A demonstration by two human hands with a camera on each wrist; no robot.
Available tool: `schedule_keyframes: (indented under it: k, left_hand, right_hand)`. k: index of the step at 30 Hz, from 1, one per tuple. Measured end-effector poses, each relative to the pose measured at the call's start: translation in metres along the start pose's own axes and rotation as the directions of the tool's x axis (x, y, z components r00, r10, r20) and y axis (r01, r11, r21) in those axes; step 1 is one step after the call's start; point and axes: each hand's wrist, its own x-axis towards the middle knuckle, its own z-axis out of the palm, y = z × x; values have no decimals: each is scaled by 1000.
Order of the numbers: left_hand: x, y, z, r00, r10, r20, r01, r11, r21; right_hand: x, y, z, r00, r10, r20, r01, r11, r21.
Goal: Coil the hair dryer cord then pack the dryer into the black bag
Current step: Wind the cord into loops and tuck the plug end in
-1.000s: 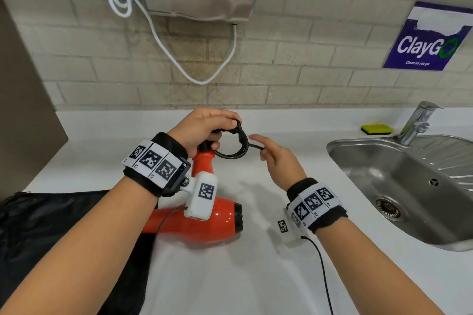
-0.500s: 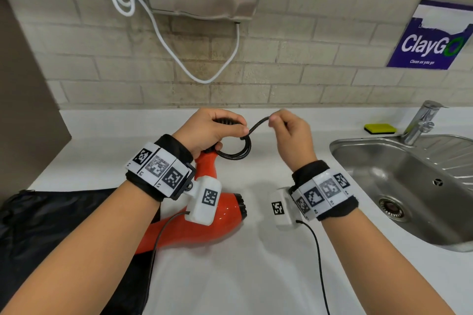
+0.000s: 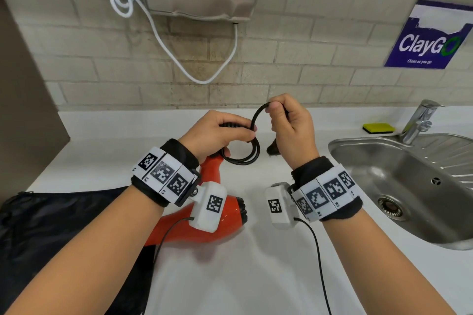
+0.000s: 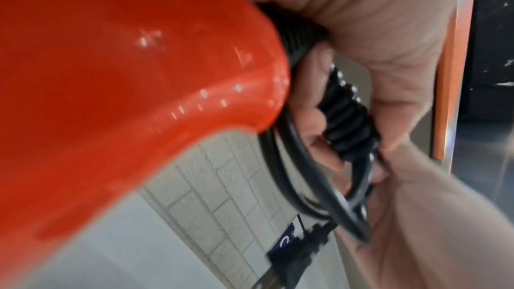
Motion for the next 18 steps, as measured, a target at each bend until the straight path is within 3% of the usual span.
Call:
schedule_keyframes:
  k: [2, 5, 8, 11, 16, 18]
  left_hand:
    - [2, -1, 0, 995, -16, -103, 9, 998, -65]
    - [5, -3, -3, 978, -36, -206, 12, 993, -117]
    - [8, -6, -5, 966, -61, -250, 25, 989, -147]
    - [11, -8, -6, 962, -79, -263, 35, 985, -168]
    - [15, -10, -9, 951, -96, -294, 34, 977, -209]
    - [15, -10, -9, 952, -87, -293, 25, 978, -208]
  right_hand:
    - [-3, 17, -7, 991, 105, 86, -99, 993, -68]
    - [-17, 43, -14, 935, 247, 255, -167, 940, -298]
    - [-28, 55, -18, 883, 374, 285, -276, 903, -331]
    - [-28, 53, -19, 871, 393, 295, -337, 915, -223]
    - [-16, 15, -12, 933, 242, 266, -314, 909, 276]
    - [-14, 3, -3, 946, 202, 253, -288, 881, 375]
